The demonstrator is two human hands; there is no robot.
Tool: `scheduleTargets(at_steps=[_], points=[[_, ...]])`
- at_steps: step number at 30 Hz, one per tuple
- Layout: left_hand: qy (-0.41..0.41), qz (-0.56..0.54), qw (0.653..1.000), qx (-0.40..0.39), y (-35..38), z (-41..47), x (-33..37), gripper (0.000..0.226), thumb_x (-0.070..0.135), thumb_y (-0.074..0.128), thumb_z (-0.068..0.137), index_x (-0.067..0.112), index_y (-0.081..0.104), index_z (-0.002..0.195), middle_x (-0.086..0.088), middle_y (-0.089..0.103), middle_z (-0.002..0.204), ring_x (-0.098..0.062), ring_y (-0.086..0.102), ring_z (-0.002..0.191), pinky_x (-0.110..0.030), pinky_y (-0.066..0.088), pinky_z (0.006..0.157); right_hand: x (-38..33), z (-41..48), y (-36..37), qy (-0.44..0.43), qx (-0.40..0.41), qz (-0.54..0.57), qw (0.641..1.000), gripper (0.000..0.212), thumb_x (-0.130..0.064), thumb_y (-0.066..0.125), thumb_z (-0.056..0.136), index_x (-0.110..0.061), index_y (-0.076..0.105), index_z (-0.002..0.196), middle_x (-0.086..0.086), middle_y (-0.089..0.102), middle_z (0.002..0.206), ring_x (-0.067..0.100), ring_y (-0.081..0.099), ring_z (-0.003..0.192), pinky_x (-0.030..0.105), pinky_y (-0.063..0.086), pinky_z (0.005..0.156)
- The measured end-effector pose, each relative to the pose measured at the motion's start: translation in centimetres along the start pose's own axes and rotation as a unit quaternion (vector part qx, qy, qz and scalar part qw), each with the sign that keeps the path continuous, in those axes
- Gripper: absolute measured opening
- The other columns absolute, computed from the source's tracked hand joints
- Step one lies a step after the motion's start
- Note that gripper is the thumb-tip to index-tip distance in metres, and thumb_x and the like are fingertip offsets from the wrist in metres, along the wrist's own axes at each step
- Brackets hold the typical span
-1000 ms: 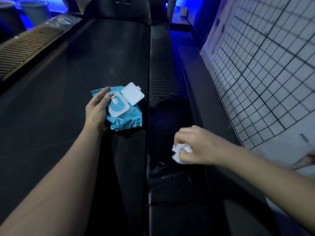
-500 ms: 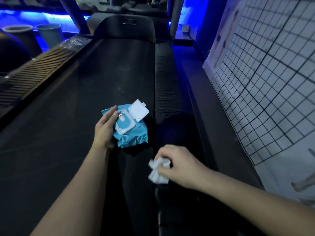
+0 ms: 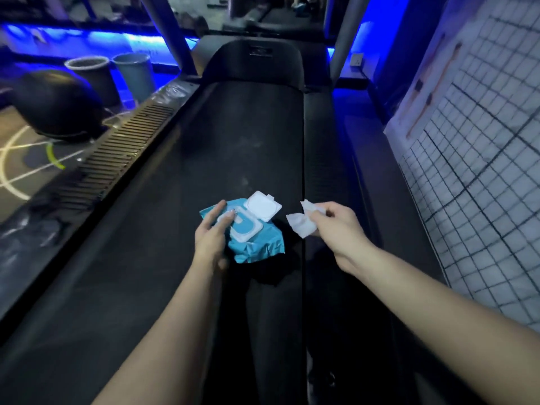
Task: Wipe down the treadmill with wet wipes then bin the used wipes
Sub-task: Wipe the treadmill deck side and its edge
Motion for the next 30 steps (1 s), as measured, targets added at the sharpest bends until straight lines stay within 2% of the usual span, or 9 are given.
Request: scheduleTargets(at_steps=[2, 4, 11, 14, 17, 20, 24, 28, 30], points=[[0.002, -0.002, 1.0, 0.028, -0.5, -0.6, 3.4, 0.035, 0.006, 0.076, 0.094, 0.023, 0.076, 0.124, -0.013, 0.078, 0.117, -0.029, 0.077, 0.106, -0.048, 0.061, 0.095, -2.1, 0.4, 0.8, 0.026, 0.017, 0.04, 0.999, 0.011, -0.018, 0.064, 0.092, -0.016, 0.073, 0.099, 0.008, 0.076, 0.098, 0.026, 0.073, 0.098, 0.049, 0.057, 0.095], [0.003, -0.014, 0.998, 0.054, -0.8, -2.2, 7.5, 0.035, 0.004, 0.073, 0.096, 0.022, 0.075, 0.126, -0.013, 0.079, 0.114, -0.029, 0.077, 0.103, -0.047, 0.063, 0.091, -4.7, 0.0, 2.1, 0.067, 0.024, 0.066, 0.995, 0.016, -0.01, 0.061, 0.092, -0.012, 0.072, 0.103, 0.01, 0.076, 0.099, 0.025, 0.074, 0.096, 0.049, 0.058, 0.094], [0.048, 0.068, 0.993, 0.089, -1.5, -9.9, 25.4, 0.035, 0.003, 0.074, 0.095, 0.02, 0.074, 0.125, -0.008, 0.08, 0.108, -0.015, 0.077, 0.087, -0.028, 0.063, 0.074, -20.7, -6.0, 10.0, 0.112, 0.011, 0.087, 0.99, 0.012, -0.014, 0.062, 0.094, -0.01, 0.072, 0.091, 0.004, 0.076, 0.093, 0.018, 0.073, 0.089, 0.04, 0.059, 0.091], [0.078, 0.131, 0.985, 0.082, -1.6, -13.5, 33.0, 0.035, 0.006, 0.074, 0.096, 0.019, 0.072, 0.129, -0.003, 0.077, 0.115, -0.015, 0.074, 0.098, -0.03, 0.063, 0.087, -26.9, -9.4, 13.4, 0.123, 0.021, 0.086, 0.988, 0.012, -0.021, 0.065, 0.093, -0.012, 0.072, 0.095, 0.002, 0.076, 0.095, 0.014, 0.071, 0.085, 0.039, 0.06, 0.088], [0.121, 0.227, 0.965, 0.054, -1.4, -17.7, 39.7, 0.037, 0.015, 0.078, 0.095, 0.02, 0.072, 0.131, 0.01, 0.075, 0.121, -0.006, 0.071, 0.111, -0.031, 0.058, 0.099, -32.7, -14.3, 15.5, 0.161, 0.027, 0.087, 0.983, 0.015, -0.015, 0.064, 0.096, -0.009, 0.07, 0.108, 0.005, 0.074, 0.101, 0.014, 0.07, 0.083, 0.028, 0.058, 0.073], [0.121, 0.259, 0.957, 0.037, -1.4, -22.1, 46.5, 0.036, 0.016, 0.079, 0.094, 0.023, 0.073, 0.129, 0.02, 0.075, 0.111, 0.007, 0.069, 0.098, -0.021, 0.058, 0.089, -38.8, -19.0, 16.7, 0.181, 0.038, 0.08, 0.979, 0.017, -0.02, 0.067, 0.096, -0.011, 0.069, 0.109, 0.004, 0.072, 0.102, 0.014, 0.066, 0.084, 0.027, 0.056, 0.072], [0.078, 0.239, 0.967, 0.033, -3.0, -27.1, 54.8, 0.035, 0.013, 0.082, 0.092, 0.021, 0.074, 0.125, 0.007, 0.079, 0.11, -0.002, 0.072, 0.09, -0.021, 0.059, 0.079, -47.5, -24.5, 17.7, 0.185, 0.039, 0.03, 0.982, 0.019, -0.02, 0.06, 0.097, -0.014, 0.067, 0.114, 0.002, 0.069, 0.106, 0.013, 0.06, 0.081, 0.024, 0.05, 0.071], [0.077, 0.243, 0.966, 0.055, -4.6, -30.5, 63.0, 0.03, 0.013, 0.082, 0.091, 0.021, 0.075, 0.119, 0.003, 0.077, 0.116, -0.008, 0.072, 0.104, -0.022, 0.059, 0.087, -54.5, -29.1, 18.8, 0.199, 0.035, 0.041, 0.978, 0.016, -0.03, 0.064, 0.095, -0.02, 0.07, 0.106, 0.001, 0.074, 0.101, 0.017, 0.07, 0.089, 0.029, 0.056, 0.08], [0.088, 0.256, 0.961, 0.064, -5.4, -31.4, 66.2, 0.026, 0.013, 0.083, 0.091, 0.025, 0.077, 0.113, 0.007, 0.079, 0.111, -0.009, 0.072, 0.104, -0.031, 0.059, 0.095, -57.4, -30.3, 19.4, 0.192, 0.027, 0.058, 0.979, 0.018, -0.031, 0.066, 0.095, -0.017, 0.071, 0.104, 0.0, 0.074, 0.093, 0.014, 0.07, 0.08, 0.03, 0.057, 0.082]])
Point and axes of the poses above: each hand's wrist, its own z-axis towards the middle knuckle, its own y-axis out of the palm, x = y × z, the point moved 5 cm from there along z, towards the middle knuckle
